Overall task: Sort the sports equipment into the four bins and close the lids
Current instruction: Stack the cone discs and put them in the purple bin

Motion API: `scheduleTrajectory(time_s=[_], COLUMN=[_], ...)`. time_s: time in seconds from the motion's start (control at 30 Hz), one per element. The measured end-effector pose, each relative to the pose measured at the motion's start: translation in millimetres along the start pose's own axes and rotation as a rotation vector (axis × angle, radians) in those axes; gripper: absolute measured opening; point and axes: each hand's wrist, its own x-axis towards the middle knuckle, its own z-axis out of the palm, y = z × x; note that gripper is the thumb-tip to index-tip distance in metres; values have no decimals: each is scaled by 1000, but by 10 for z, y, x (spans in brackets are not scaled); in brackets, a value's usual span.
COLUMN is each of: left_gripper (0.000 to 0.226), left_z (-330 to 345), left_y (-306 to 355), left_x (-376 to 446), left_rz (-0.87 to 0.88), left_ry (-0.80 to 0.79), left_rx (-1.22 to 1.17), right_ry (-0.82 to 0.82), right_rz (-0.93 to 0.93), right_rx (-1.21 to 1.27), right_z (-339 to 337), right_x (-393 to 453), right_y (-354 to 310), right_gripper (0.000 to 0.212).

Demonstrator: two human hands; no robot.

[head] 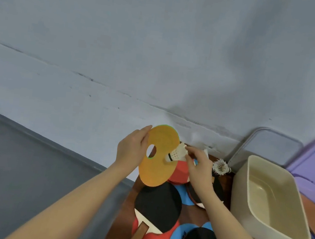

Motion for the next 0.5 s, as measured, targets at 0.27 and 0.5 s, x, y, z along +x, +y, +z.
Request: scheduleTrajectory(time_s=[0.27,0.5], left_gripper=[34,36], left_z=[631,1618], left_y=[935,2037], left_x=[-117,-366], left_rz=[157,272], left_ry=[-83,-165], left_rx=[-223,-287], right_ry=[229,405], right_rz=[51,97], right_rx=[-21,24], right_z=[-1256,-2480], right_x=[-391,-621], right_y=[243,780], right_gripper=[28,30])
